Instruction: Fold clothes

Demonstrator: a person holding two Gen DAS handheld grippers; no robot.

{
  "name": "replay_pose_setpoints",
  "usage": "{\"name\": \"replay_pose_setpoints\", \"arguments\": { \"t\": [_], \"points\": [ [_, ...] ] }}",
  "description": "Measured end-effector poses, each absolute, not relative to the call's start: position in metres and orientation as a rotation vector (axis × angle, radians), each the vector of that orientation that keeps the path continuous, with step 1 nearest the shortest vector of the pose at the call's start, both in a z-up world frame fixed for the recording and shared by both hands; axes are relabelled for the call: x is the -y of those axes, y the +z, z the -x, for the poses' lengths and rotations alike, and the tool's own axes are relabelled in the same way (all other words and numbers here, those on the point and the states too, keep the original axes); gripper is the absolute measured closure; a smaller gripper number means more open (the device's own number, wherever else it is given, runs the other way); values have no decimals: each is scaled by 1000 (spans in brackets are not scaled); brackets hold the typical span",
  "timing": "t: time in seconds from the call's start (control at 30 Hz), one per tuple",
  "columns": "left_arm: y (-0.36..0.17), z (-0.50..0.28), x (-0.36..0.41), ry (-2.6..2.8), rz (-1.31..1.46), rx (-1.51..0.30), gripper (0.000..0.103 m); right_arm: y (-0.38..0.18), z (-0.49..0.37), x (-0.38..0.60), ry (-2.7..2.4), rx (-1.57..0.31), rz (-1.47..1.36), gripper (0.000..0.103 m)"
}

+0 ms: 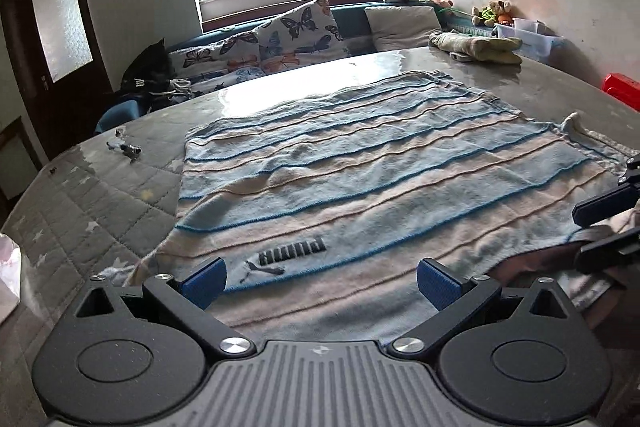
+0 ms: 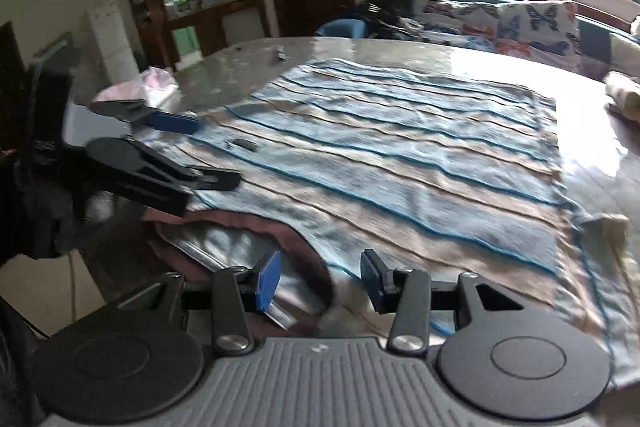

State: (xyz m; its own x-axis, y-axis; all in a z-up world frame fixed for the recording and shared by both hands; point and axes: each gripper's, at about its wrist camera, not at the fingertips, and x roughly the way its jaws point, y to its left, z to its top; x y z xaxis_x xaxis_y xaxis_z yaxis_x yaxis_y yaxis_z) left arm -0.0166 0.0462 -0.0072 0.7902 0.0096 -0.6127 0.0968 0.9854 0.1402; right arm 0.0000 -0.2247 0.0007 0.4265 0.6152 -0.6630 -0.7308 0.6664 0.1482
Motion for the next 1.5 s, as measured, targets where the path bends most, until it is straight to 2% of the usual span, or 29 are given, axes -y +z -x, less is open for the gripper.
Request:
{"name": "replay_pose_setpoints", "arguments": {
  "t": [0.2,0.33,0.4,0.43,0.63,0.7,0.77,0.8,0.93,1.03,1.27,1.5],
  "points": [
    [2,29,-19,-202,-182,-620,1,4,-9,269,668,-738,77,58],
    [3,30,5,-357,-157,-634,20,-2,-18,288,571,-752,42,58],
    [3,30,16,-451,-133,-653,25,-4,-16,289,591,-744,39,57],
    [2,30,21,-494,-125,-662,28,-4,-15,288,605,-738,43,53],
    [-3,35,52,-673,-130,-691,30,-7,-15,283,614,-737,56,52],
    [-7,35,60,-690,-147,-705,40,-7,-13,286,611,-735,56,52],
    [-12,33,66,-698,-153,-728,59,-5,-11,289,604,-730,58,51],
    [-14,32,68,-699,-157,-737,63,-5,-11,291,599,-727,60,51],
    [-14,33,67,-687,-178,-730,90,-6,-10,299,570,-727,51,51],
    [-6,34,60,-695,-164,-713,94,-10,-10,303,557,-732,49,51],
    [-10,36,60,-731,-196,-767,92,-13,-6,299,562,-716,141,50],
    [7,43,40,-720,-174,-715,91,-5,-5,287,591,-704,178,49]
  ]
}}
